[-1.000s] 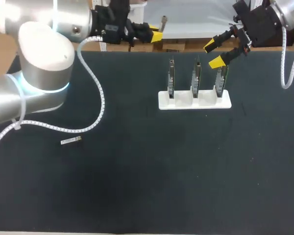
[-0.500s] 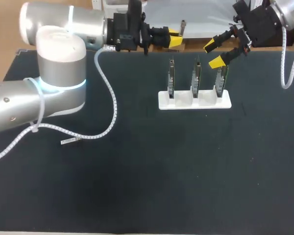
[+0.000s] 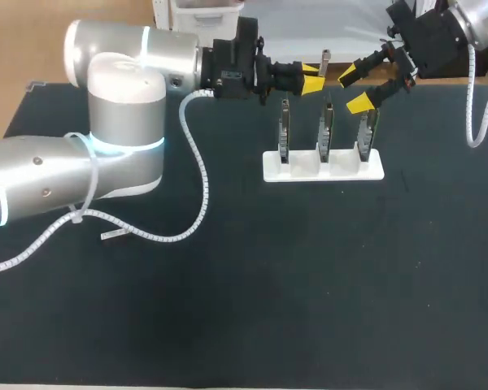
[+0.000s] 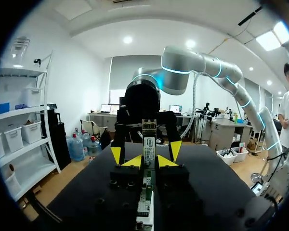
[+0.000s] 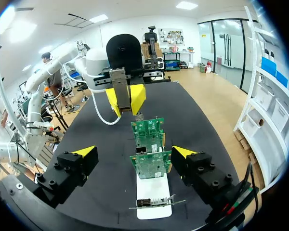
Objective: Pick up the optical module with the left hand, and insert it into the network port with the right hand.
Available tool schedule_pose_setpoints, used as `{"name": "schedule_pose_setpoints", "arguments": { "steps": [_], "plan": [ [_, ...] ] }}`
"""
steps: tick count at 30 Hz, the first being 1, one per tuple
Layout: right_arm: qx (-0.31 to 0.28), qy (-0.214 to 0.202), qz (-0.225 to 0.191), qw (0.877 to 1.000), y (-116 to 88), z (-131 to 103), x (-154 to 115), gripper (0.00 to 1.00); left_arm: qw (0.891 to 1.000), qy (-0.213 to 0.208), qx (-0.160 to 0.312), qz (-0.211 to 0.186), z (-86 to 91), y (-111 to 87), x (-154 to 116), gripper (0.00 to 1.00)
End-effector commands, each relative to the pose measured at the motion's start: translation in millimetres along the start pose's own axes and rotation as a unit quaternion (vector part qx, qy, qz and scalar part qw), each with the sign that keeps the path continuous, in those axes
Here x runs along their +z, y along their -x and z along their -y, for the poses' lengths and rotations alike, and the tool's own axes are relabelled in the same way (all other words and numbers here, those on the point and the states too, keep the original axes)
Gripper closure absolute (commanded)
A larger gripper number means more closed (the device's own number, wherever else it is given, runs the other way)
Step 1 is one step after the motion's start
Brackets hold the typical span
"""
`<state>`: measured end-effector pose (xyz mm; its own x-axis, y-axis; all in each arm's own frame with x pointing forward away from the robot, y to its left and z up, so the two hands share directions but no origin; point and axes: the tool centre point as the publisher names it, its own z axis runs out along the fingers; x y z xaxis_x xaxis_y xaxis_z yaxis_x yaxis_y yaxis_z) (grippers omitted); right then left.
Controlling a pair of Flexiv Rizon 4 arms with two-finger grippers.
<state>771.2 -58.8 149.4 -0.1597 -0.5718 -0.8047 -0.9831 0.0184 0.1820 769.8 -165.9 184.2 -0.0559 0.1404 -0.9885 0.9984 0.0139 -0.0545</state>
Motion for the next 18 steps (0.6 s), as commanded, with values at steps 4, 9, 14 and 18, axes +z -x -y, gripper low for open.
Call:
{"name": "schedule_pose_setpoints", "arguments": {
  "steps": [4,9,14,18],
  "plan": [
    [0.0,-0.001,0.0,1.0,0,-1,0,0.0,1.0,-0.006,-0.001,0.007,-2.2,-5.7,10,1.0],
    [0.0,-0.001,0.0,1.0,0,-1,0,0.0,1.0,-0.01,-0.001,0.019,-0.8,-6.2,13,1.0],
    [0.0,-0.001,0.0,1.0,0,-1,0,0.0,1.0,-0.011,0.001,0.025,-0.5,-4.1,18,1.0],
    [0.0,-0.001,0.0,1.0,0,-1,0,0.0,1.0,-0.013,0.001,0.027,-1.6,-4.3,20,1.0]
  ]
}}
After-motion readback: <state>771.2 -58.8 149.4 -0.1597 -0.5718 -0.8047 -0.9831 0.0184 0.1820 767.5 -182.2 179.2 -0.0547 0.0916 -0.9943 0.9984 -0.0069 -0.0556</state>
